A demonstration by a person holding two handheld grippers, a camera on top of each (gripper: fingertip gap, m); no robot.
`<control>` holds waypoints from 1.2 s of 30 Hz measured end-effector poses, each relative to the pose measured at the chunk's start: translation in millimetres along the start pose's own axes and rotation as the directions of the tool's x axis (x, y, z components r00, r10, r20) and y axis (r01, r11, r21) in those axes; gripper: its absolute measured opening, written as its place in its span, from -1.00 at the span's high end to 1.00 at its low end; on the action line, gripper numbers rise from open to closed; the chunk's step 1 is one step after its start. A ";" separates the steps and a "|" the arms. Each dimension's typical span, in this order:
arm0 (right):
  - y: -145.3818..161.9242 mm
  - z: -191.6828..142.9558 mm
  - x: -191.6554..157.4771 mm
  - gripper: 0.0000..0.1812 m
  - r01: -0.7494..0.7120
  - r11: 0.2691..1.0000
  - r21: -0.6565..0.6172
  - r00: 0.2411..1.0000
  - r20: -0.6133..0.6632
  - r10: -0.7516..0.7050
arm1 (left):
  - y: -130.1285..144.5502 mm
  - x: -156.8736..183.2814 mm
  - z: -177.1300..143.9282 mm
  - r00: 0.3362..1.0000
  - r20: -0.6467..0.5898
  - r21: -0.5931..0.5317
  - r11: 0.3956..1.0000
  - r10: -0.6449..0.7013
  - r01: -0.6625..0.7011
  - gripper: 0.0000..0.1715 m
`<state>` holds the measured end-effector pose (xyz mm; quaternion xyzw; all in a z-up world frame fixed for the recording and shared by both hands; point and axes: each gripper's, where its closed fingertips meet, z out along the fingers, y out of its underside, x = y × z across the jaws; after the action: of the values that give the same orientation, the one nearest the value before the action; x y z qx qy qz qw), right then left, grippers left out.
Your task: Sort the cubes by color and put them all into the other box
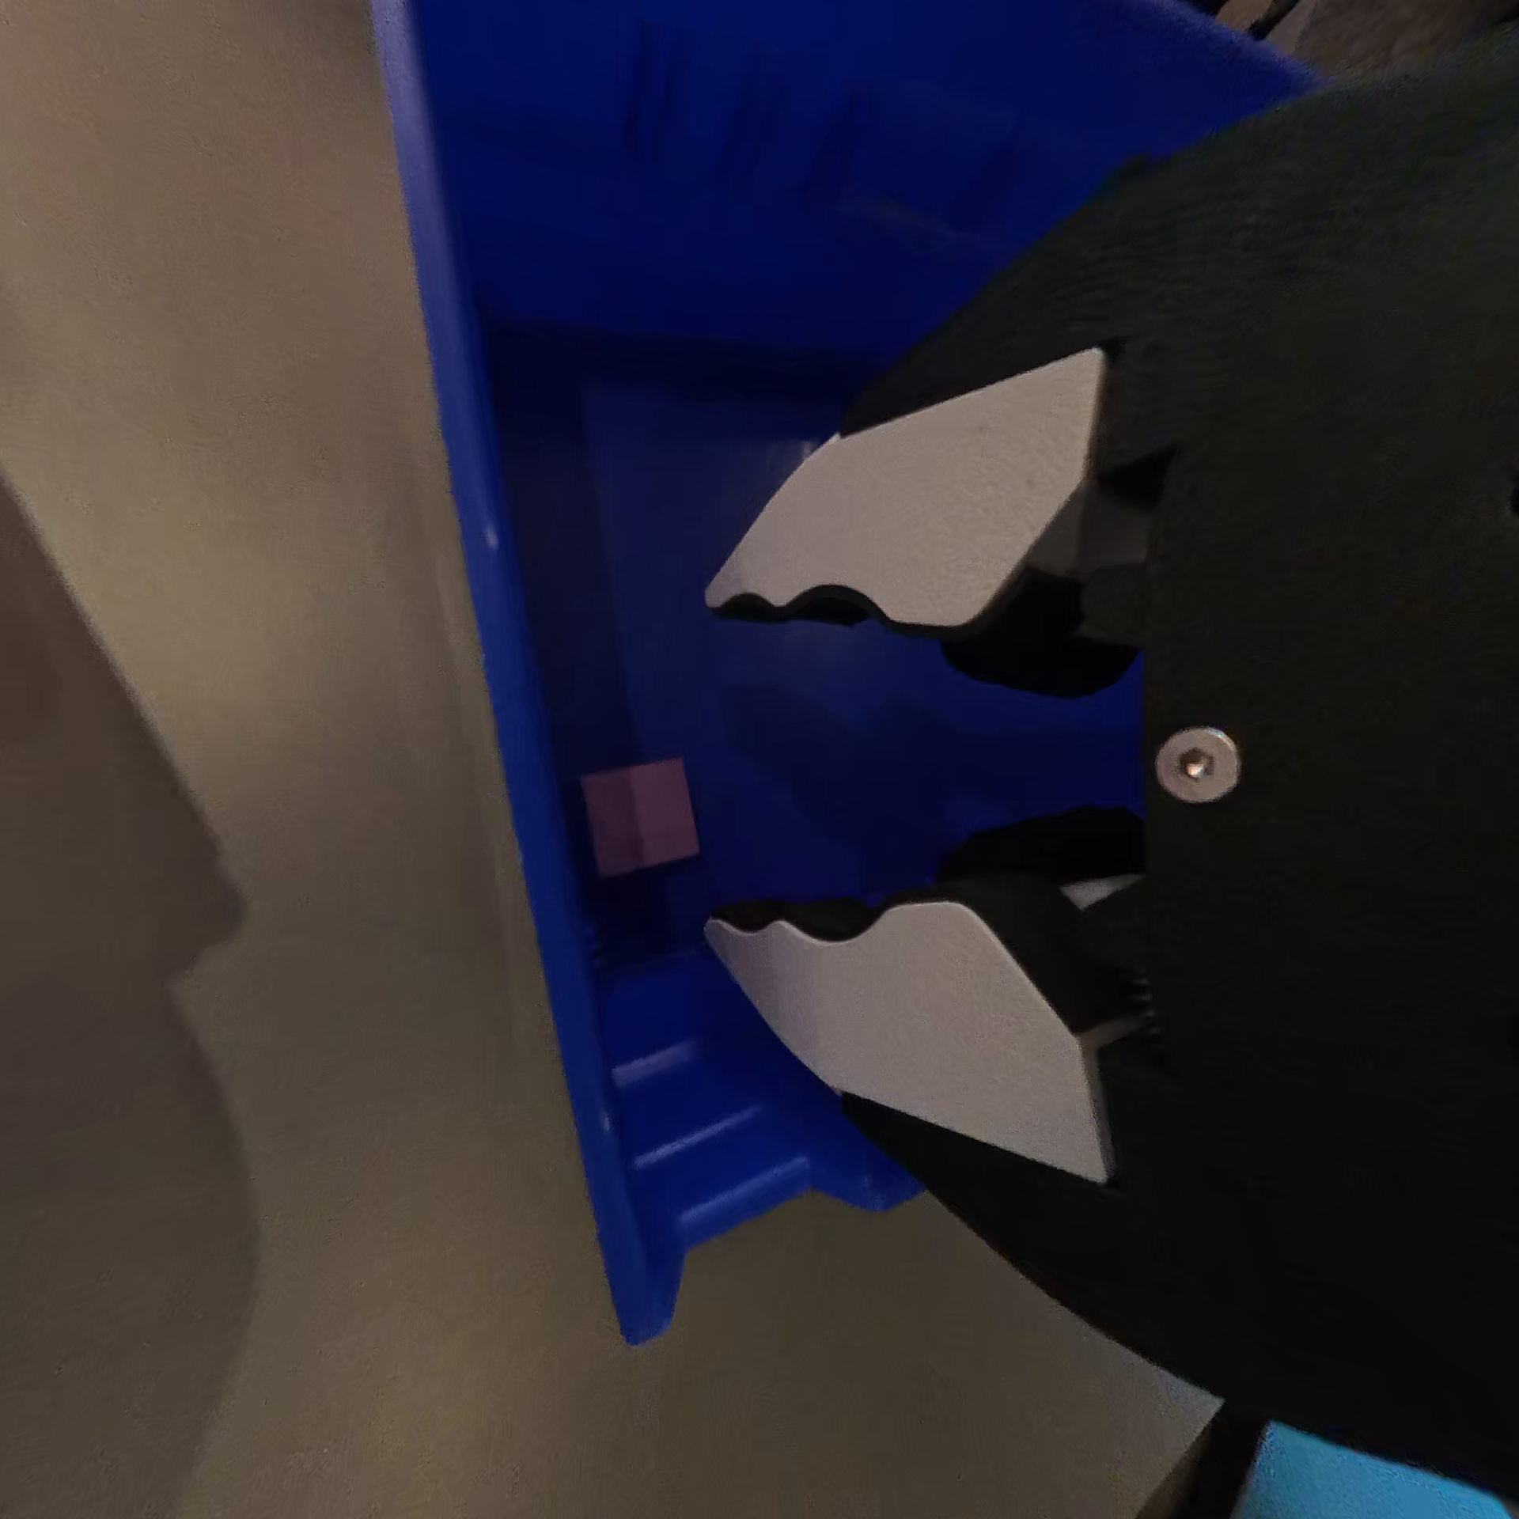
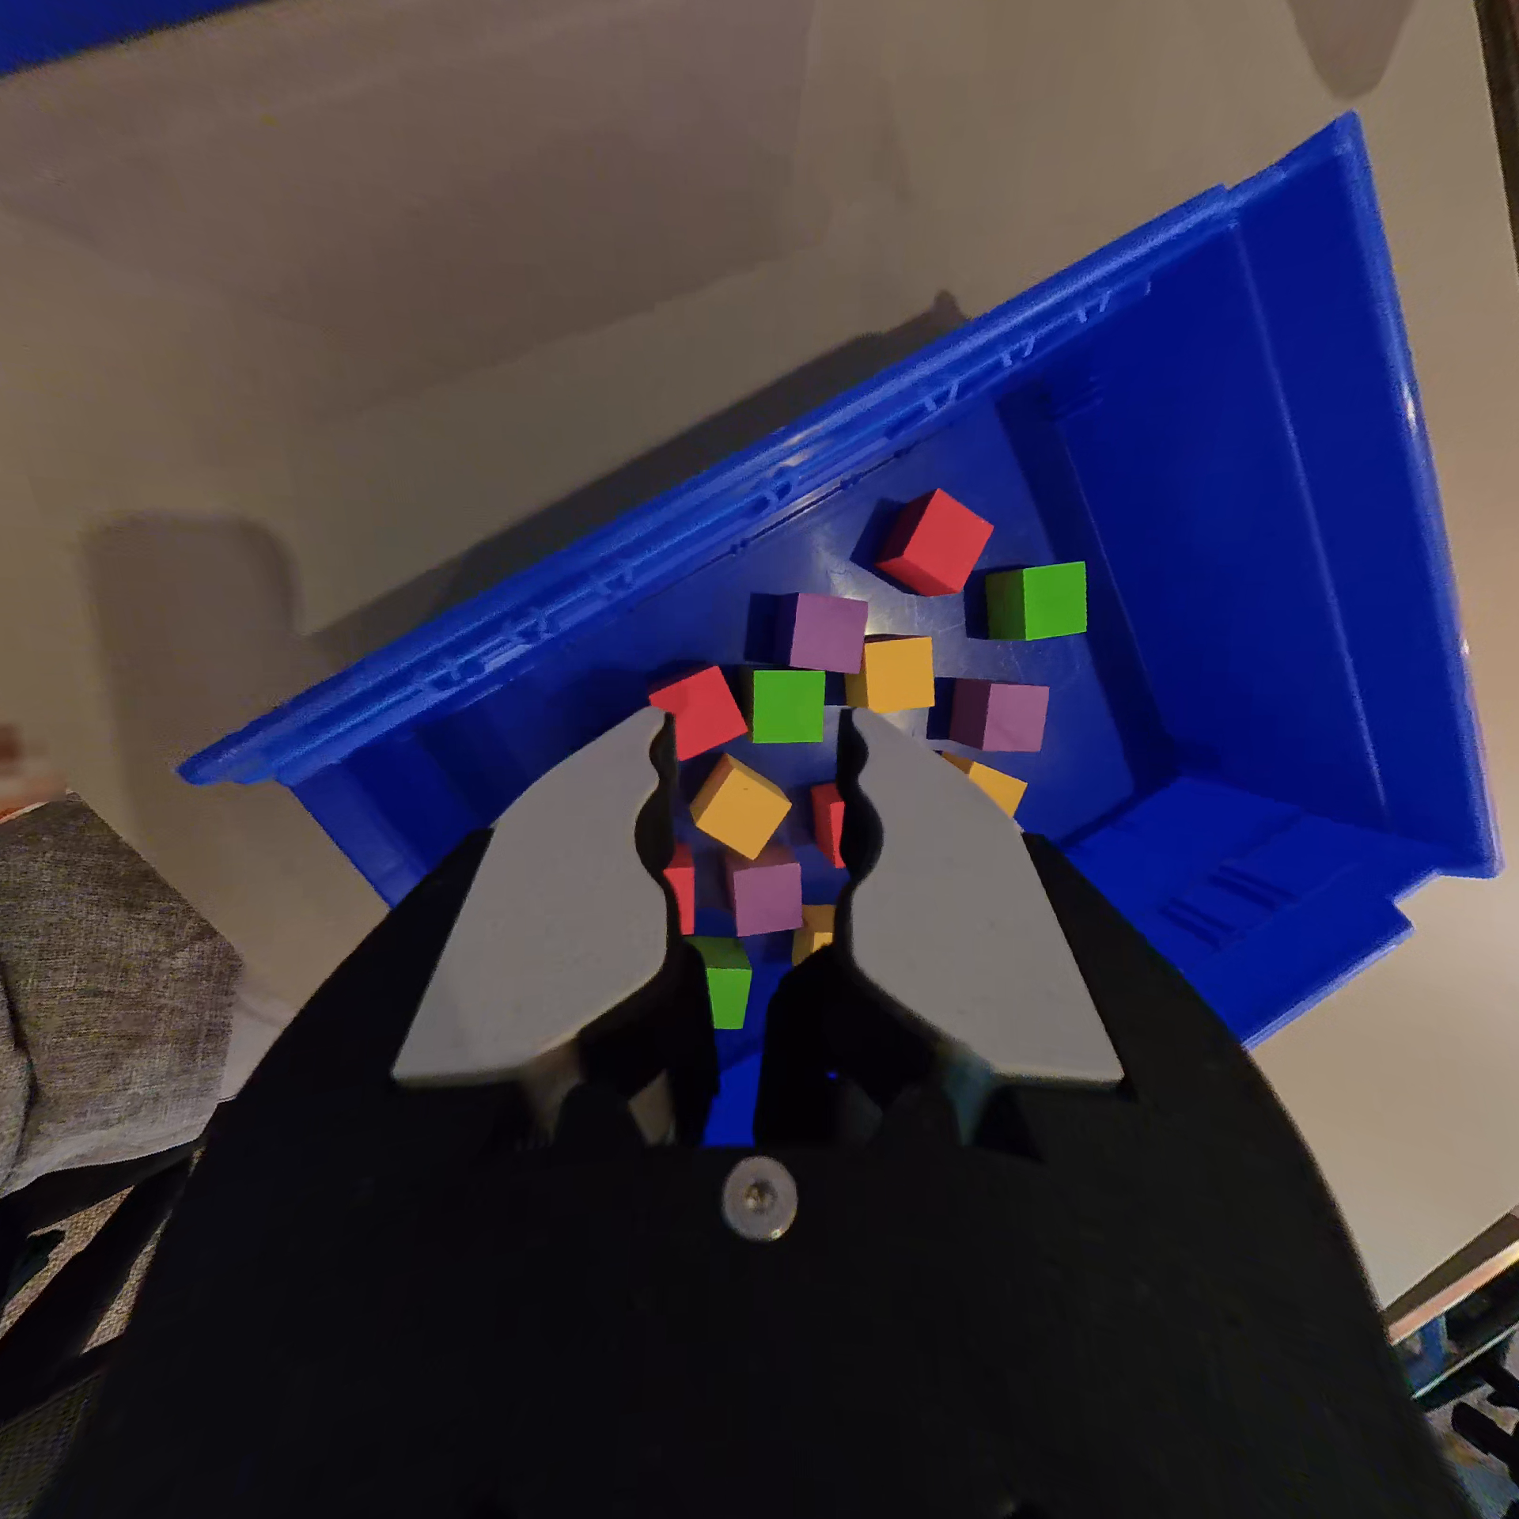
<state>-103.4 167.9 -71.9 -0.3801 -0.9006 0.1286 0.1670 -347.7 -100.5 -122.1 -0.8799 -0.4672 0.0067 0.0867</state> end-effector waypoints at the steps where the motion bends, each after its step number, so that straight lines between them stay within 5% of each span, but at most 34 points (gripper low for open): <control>1: 0.1 -0.2 -0.6 0.59 0.002 1.000 -0.001 1.000 0.000 -0.002 | -0.1 -2.2 3.1 1.000 0.000 -0.003 1.000 -0.012 0.012 0.22; 21: 9.2 1.9 -1.0 0.59 -0.002 1.000 0.009 1.000 0.001 0.002 | -5.2 -4.4 31.1 0.997 0.045 -0.027 0.998 -0.063 0.064 0.32; 27: 16.4 3.2 -1.0 0.59 -0.011 1.000 0.005 1.000 0.004 0.011 | -7.2 -4.4 36.7 0.997 0.023 0.002 0.998 -0.071 0.071 0.66; 36: 14.8 -1.5 -2.8 0.59 -0.010 1.000 0.010 1.000 -0.005 0.010 | -0.8 4.1 22.3 0.998 0.055 0.097 0.995 -0.035 0.029 0.66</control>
<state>-91.5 176.0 -76.3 -0.3840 -0.8977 0.1327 0.1705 -348.1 -93.4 -143.7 -0.8665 -0.4826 0.0527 0.1158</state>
